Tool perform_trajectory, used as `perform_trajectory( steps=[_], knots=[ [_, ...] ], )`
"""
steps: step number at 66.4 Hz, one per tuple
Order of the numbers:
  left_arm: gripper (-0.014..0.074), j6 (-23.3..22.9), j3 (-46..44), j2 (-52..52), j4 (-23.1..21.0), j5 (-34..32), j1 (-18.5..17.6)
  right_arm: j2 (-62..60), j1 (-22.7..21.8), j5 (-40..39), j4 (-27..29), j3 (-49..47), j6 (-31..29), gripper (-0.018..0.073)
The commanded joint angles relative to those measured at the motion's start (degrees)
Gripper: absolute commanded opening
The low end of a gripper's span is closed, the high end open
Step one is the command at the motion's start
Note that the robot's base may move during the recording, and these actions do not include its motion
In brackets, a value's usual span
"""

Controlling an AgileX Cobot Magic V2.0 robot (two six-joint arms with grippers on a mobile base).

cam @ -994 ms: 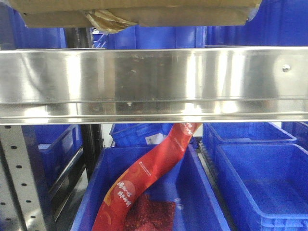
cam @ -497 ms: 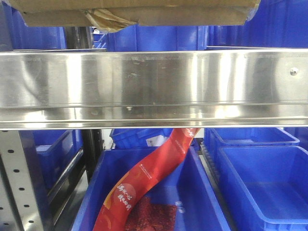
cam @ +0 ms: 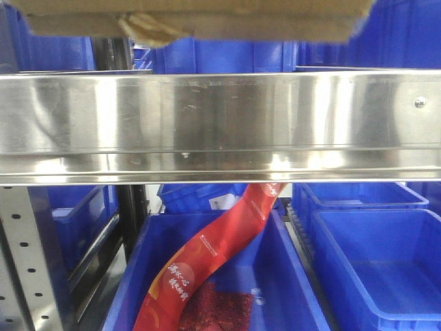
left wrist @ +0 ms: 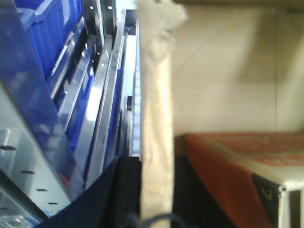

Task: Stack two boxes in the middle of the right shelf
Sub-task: 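Lower the stacked boxes onto the middle steel shelf with both grippers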

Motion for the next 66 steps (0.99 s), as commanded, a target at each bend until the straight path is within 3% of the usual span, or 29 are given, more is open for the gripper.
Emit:
perform_trajectory(
  steps=[1,11,21,32,43,49,58,66],
  knots=[
    [-0.0111,-0.05,-0.71,-0.09,0.14,-1.92,0.40,-0.61,-0.46,-0.29,-2.20,-0.72,0.30,-0.0151],
    [-0.0111,-0.05,-0.71,2.11,-0.25,-0.97,0.78,0.07,-0.46,-1.78,-2.20,-0.72,0.30,-0.0151],
    [-0.0111,0.05,-0.71,4.68,-4.20,-1.62,2.98,1.92,-0.46,-3.24,-2.20,-0.72,4.46,-0.0151],
    [-0.0111,5.65,-0.80,6.90,-10.18,-5.64,4.86,4.70,-0.46,-2.46,-0.40,-0.72,5.34,-0.0151],
    [-0.0106,5.75,-0.80,7.49,-10.20,-5.66,4.90,5.65,-0.46,-2.67,-0.40,-0.72,5.34,-0.0146],
    [-0.0019,5.75,-0.80,7.49,-10.20,-5.66,4.90,5.93,-0.46,-2.43,-0.40,-0.72,5.34,-0.0036],
    [0.0185,5.77,-0.80,7.62,-10.20,-5.66,4.90,6.04,-0.58,-2.85,-0.40,-0.72,5.34,0.0258],
    [0.0342,5.77,-0.80,7.62,-10.20,-5.66,4.90,6.04,-0.58,-2.85,-0.40,-0.72,5.34,0.0445]
  ],
)
